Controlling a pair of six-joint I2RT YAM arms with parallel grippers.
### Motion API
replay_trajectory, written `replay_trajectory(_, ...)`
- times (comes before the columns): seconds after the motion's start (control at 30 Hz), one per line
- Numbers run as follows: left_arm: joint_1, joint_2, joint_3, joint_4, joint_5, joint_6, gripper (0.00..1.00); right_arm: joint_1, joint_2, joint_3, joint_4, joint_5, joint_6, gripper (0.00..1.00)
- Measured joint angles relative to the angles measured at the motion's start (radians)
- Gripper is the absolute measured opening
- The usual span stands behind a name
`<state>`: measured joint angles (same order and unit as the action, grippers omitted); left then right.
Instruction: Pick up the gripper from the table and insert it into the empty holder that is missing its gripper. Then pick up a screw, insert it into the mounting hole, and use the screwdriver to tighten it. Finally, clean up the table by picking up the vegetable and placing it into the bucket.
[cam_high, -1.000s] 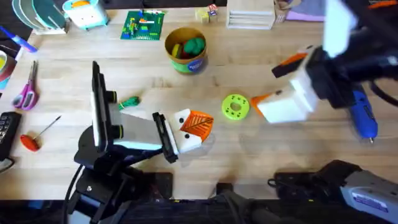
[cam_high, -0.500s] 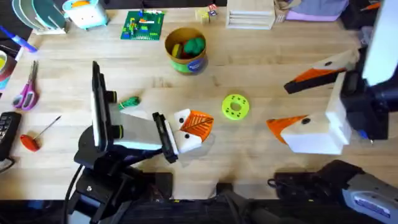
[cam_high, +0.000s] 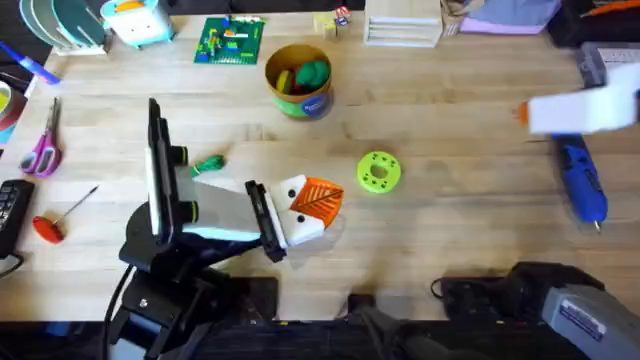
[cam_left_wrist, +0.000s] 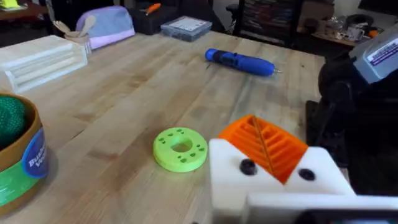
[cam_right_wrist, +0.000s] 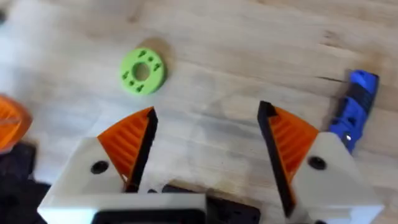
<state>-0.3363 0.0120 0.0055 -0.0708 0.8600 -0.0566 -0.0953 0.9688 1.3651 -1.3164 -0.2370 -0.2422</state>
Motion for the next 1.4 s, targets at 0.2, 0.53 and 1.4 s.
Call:
replay_trajectory(0.2, 0.000, 0.000, 0.000, 0.000, 0.000, 0.000, 0.017, -0.318, 0.031, 0.000, 0.056, 0.039, 0.015, 0.994)
replay_trajectory(0.53, 0.000, 0.000, 0.000, 0.000, 0.000, 0.000, 0.017, -0.471, 0.235, 0.000, 0.154, 0.201, 0.026, 0.994)
replay_trajectory(1.4, 0.000, 0.000, 0.000, 0.000, 0.000, 0.000, 0.016, -0.575, 0.721, -0.001, 0.256, 0.262, -0.325, 0.994)
